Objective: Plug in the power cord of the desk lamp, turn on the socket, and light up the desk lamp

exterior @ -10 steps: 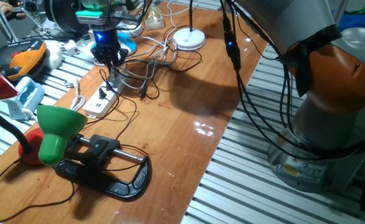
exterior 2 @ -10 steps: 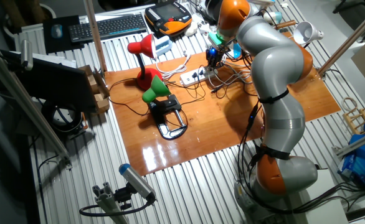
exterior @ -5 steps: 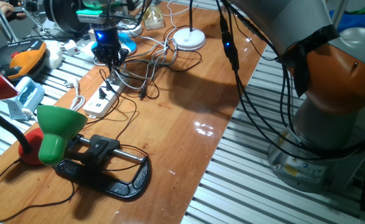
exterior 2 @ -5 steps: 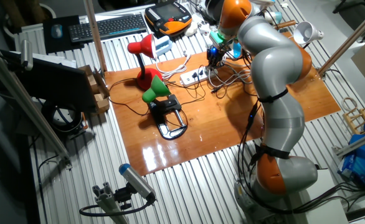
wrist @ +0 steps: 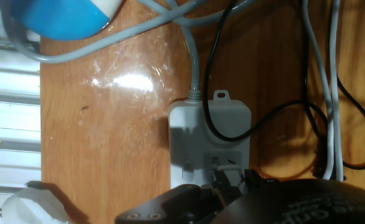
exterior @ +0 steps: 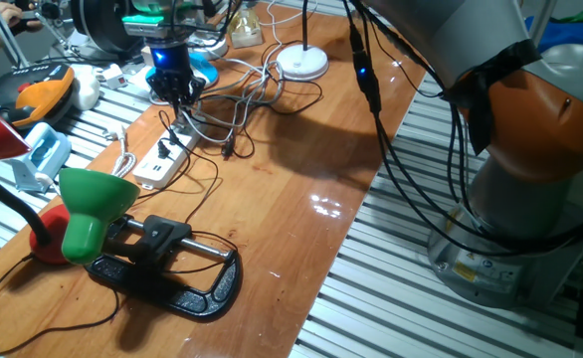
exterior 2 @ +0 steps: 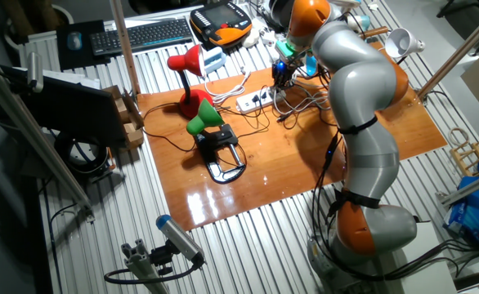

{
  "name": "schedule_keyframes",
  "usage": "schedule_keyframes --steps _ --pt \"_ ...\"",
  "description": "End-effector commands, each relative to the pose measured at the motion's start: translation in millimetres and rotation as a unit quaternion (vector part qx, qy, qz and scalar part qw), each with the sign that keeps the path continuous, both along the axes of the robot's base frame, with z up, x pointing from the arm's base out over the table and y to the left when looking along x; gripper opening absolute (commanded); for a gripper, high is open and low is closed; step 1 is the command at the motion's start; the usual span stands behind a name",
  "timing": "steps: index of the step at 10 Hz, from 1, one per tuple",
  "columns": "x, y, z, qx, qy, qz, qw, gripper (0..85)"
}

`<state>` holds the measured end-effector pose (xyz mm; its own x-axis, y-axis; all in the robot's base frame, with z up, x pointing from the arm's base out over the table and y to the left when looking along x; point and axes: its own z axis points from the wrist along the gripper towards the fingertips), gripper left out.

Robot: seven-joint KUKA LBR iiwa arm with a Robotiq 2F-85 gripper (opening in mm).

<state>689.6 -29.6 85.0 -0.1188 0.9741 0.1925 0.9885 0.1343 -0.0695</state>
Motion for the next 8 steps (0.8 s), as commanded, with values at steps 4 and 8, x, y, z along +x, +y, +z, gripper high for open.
schedule_keyframes --steps 4,8 --pt "2.4 1.0 -5.3 0.005 0.006 -0.008 0.9999 0.0" --pt "2.7 1.8 -7.5 0.004 0.009 -0.009 0.9999 0.0"
